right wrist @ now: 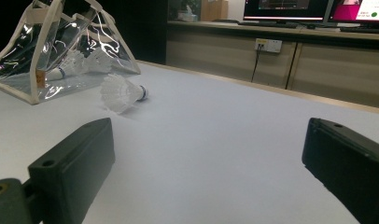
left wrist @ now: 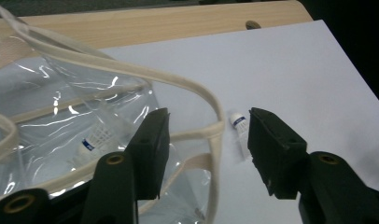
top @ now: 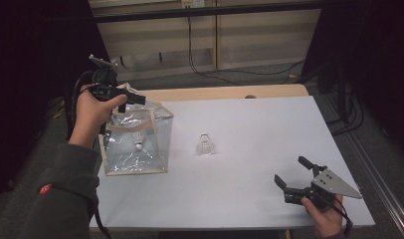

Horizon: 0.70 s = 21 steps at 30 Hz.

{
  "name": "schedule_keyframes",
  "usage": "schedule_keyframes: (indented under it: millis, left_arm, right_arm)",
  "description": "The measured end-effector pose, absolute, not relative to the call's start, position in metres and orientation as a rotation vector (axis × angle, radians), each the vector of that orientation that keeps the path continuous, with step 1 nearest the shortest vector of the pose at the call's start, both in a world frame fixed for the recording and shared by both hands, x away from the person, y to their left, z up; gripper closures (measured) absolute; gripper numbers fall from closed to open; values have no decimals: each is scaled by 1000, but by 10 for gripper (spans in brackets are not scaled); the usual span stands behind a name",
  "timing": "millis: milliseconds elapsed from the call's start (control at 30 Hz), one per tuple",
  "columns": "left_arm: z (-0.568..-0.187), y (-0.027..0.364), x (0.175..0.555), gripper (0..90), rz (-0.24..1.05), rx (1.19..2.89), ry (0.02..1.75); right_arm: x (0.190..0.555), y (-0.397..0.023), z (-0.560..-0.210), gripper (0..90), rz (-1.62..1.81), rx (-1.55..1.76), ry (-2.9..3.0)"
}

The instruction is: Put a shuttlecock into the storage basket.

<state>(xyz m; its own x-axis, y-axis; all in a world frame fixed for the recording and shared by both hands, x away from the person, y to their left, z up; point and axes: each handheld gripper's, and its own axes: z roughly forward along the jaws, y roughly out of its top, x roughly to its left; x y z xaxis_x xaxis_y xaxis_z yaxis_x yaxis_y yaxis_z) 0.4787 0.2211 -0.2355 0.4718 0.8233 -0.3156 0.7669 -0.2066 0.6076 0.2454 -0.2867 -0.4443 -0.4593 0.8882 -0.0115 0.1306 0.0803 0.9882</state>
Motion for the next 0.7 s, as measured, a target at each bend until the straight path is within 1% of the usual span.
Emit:
schedule_keyframes:
  millis: [133,300,467,600,700]
  left_arm:
    - [-237,216,475,455,69,2011,1295]
    - [-239,205,471,438,53,2028,1262]
    - [-241,197,469,394,48,2048,1220]
    - [-244,191,467,385,38,2058,1200]
    - [-246,187,465,366,14,2053,1188]
  right_arm:
    - [245,-287,-444,24,1439,1019,1691]
    - [245,-286,-444,23,1442,1018,1690]
    - [245,-286,-443,23,1445,1014,1688]
    - [244,-286,-443,23,1445,1012,1692]
    - [244,-286,-443,23,1444,1012,1691]
